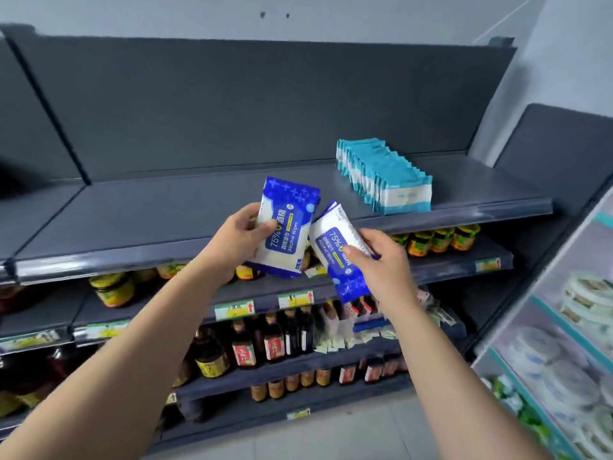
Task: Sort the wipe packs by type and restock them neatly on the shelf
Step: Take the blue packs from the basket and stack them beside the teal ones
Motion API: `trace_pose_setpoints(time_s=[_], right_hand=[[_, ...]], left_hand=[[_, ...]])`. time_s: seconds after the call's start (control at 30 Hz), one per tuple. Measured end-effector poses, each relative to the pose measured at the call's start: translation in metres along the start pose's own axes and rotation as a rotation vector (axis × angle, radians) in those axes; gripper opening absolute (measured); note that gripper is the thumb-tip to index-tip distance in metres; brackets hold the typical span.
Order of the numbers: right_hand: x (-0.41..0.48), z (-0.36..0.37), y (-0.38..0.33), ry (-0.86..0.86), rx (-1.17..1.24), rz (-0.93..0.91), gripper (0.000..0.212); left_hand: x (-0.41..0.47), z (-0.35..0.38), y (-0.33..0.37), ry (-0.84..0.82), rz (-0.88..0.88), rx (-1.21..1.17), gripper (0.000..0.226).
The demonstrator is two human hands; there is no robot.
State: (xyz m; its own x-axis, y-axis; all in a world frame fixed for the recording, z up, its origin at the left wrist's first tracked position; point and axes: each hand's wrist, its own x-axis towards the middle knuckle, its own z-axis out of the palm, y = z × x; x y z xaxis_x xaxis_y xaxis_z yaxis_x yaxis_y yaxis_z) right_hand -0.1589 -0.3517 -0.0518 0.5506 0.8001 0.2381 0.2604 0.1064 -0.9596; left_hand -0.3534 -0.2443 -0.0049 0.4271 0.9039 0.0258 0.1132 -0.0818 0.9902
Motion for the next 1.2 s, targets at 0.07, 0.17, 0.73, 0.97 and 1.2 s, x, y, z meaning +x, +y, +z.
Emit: trace_pose_setpoints(time_s=[0.07,0.17,0.73,0.97,1.2], right_hand=[[0.035,0.009,-0.002,-0.034,-0.010,-0.034,0.025],[0.088,0.020,-0.003,-0.078,-0.020,-0.073,0.030],[0.277,0.083,0.012,-0.463,-0.364,-0.116,0.029],[0.336,0.118,0.023,-0.523,-0.469,-0.125,0.032],[0.375,0.128,0.026,-0.566,-0.567,-0.109,0.038]], left_hand=[[0.031,-0.008,0.012,0.051,0.046,0.053,0.019],[0.080,-0.017,0.024,0.122,0.069,0.144,0.016],[0.301,-0.039,0.016,0.235,0.104,0.855,0.027],[0.375,-0.041,-0.004,0.097,0.142,0.972,0.025],[0.412,-0.042,-0.008,0.034,0.220,1.141,0.027]])
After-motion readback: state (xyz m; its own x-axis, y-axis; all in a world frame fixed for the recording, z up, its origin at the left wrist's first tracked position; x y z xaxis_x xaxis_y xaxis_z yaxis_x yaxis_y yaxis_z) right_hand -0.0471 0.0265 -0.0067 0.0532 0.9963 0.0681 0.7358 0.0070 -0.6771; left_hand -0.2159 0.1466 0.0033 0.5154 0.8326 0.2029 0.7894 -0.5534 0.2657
